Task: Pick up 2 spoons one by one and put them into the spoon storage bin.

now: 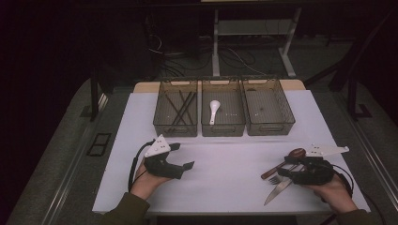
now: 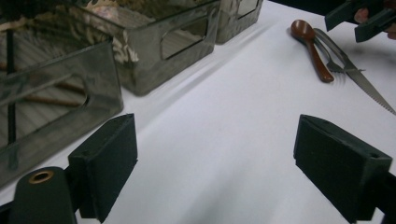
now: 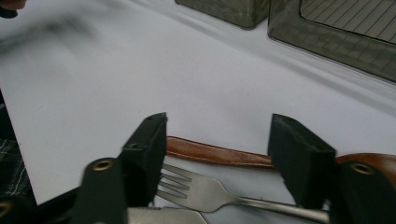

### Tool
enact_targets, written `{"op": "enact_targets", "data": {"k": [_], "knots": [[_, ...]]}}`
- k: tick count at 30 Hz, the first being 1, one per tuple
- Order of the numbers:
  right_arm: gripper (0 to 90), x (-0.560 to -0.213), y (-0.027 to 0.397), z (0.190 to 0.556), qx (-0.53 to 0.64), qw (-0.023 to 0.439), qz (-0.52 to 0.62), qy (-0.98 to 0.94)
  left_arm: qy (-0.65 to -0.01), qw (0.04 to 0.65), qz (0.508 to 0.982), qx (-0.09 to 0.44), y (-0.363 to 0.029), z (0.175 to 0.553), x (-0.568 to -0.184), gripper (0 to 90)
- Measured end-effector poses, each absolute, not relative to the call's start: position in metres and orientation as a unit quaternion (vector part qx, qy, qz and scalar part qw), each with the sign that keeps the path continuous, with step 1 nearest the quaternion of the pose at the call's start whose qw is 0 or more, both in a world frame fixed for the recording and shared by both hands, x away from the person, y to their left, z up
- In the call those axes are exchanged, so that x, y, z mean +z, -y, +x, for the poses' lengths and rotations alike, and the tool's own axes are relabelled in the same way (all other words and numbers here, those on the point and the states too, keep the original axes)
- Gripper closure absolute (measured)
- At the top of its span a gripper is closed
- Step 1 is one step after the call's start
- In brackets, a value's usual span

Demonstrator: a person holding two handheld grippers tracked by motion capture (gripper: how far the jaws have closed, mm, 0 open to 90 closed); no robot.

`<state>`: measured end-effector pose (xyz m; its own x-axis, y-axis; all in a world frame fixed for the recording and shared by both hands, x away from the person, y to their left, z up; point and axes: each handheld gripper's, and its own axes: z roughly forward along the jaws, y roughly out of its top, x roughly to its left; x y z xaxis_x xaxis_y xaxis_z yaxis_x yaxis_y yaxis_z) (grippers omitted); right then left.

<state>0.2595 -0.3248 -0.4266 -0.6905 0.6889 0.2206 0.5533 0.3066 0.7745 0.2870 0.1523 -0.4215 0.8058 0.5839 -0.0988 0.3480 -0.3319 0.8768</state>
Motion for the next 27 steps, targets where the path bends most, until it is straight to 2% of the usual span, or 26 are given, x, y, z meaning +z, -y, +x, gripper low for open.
{"op": "enact_targets", "data": {"k": [7,13,27], "knots": [[70.7,-0.432,0.322,0.262,0.427,0.062,0.388,-0.814,-0.301,0.487,0.812,0.115,-0.157,0.278,-0.431,1.4],[88.8,-0.437,0.320,0.265,0.402,0.064,0.383,-0.830,-0.304,0.479,0.816,0.107,-0.157,0.273,-0.435,0.0],[88.9,-0.446,0.313,0.272,0.378,0.061,0.376,-0.844,-0.292,0.467,0.829,0.097,-0.155,0.270,-0.439,0.0]]}}
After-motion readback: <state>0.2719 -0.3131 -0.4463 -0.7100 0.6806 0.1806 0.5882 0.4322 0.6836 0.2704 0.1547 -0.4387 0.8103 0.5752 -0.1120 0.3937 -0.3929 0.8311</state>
